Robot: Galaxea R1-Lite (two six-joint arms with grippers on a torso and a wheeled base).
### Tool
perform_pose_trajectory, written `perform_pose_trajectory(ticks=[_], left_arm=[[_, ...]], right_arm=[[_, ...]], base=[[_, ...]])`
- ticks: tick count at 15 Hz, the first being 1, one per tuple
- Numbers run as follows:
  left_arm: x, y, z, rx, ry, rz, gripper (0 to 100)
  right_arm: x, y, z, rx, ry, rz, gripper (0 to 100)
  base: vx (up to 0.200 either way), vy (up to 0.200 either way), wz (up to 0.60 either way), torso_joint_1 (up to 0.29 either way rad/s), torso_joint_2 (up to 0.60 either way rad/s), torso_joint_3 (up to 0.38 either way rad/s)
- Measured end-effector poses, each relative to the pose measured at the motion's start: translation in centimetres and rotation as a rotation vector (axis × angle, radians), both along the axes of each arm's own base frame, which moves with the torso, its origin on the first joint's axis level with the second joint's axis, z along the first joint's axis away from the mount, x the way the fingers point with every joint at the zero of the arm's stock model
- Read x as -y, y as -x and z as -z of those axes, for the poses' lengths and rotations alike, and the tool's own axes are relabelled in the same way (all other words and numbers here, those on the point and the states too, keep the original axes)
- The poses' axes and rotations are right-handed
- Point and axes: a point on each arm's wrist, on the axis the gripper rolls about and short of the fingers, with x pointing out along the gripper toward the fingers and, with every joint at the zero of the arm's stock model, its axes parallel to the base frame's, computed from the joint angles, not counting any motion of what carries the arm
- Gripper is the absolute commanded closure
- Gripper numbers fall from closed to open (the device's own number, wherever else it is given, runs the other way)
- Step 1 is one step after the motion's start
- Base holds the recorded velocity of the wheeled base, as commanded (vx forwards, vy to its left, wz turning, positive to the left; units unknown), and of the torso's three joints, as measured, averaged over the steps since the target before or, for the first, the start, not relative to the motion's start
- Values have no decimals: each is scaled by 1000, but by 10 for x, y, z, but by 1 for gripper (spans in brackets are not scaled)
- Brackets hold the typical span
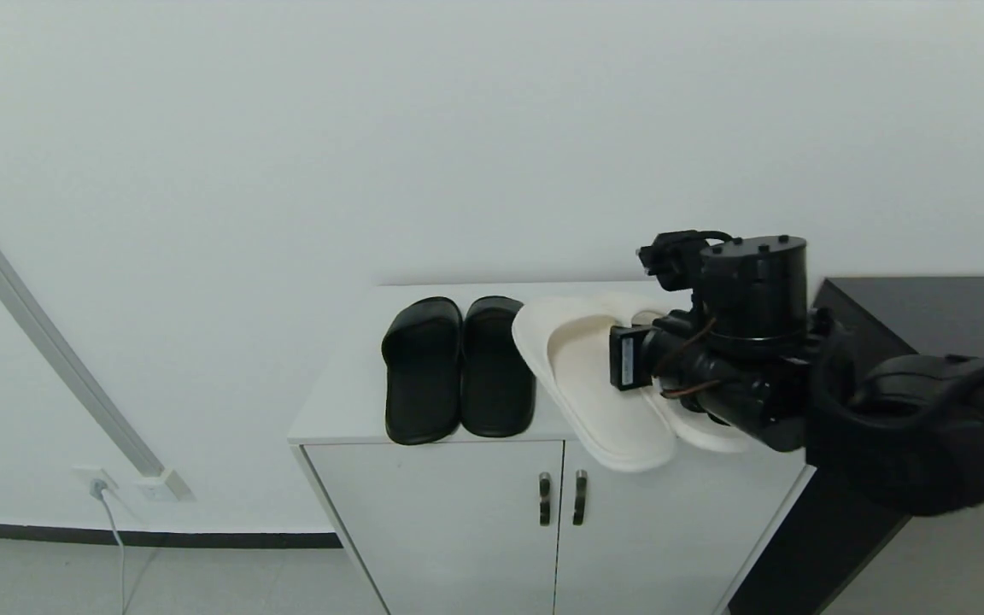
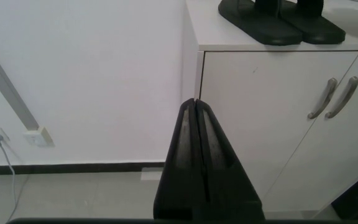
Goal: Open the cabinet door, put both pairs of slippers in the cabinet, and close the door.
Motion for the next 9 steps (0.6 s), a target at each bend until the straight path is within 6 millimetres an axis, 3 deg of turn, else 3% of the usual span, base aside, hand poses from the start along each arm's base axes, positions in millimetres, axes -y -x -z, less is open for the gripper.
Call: perform_pose_trajectory(ticks=[3,6,9], left_arm=[[0,0,0,0,0,0,100],[0,0,0,0,0,0,100],[0,0,0,0,0,0,100]], right_arm=[[21,47,-2,-27,11,-230,100],[36,82,-3,-33,3,-352,100],[49,104,-4,-30,-6,-420,100]], base=[[0,0,0,0,0,0],[0,0,0,0,0,0],[0,0,0,0,0,0]])
